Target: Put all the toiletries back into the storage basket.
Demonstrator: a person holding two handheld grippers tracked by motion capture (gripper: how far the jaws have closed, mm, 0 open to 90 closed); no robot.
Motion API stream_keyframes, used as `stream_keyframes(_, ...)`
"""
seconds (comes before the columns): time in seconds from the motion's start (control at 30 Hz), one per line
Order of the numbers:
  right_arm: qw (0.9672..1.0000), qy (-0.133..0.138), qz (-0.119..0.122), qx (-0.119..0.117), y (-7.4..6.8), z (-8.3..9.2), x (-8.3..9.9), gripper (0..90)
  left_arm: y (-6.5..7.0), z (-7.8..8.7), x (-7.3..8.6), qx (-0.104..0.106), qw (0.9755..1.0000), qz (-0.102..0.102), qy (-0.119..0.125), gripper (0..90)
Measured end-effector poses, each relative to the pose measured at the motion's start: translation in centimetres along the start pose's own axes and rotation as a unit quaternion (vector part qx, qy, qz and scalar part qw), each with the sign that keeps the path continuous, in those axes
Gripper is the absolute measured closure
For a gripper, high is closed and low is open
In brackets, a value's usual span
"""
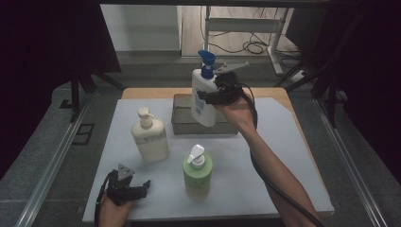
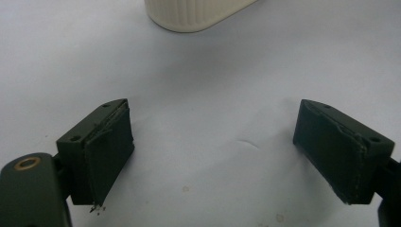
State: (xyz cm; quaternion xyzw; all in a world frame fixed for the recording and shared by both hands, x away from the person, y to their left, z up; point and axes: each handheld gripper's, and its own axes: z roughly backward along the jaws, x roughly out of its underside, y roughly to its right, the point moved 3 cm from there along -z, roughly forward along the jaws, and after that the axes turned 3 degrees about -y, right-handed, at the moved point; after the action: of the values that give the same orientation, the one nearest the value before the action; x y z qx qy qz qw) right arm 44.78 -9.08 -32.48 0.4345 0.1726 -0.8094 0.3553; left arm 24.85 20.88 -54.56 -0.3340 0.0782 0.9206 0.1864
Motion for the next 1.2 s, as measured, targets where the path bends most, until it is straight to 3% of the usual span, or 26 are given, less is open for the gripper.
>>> stream_keyframes(0.83,0.9998,-0.002,-0.016,0.015,0.2,-5.0,-1.6,38.8,0.0,0.0,0.0,0.000,1.0000,0.002,0.002,12.6)
stream_keyframes(1.2,0.9997,-0.006,-0.015,0.019,-0.2,-7.2,-1.3,38.7,0.0,0.0,0.0,0.001,1.0000,0.002,0.002,12.6)
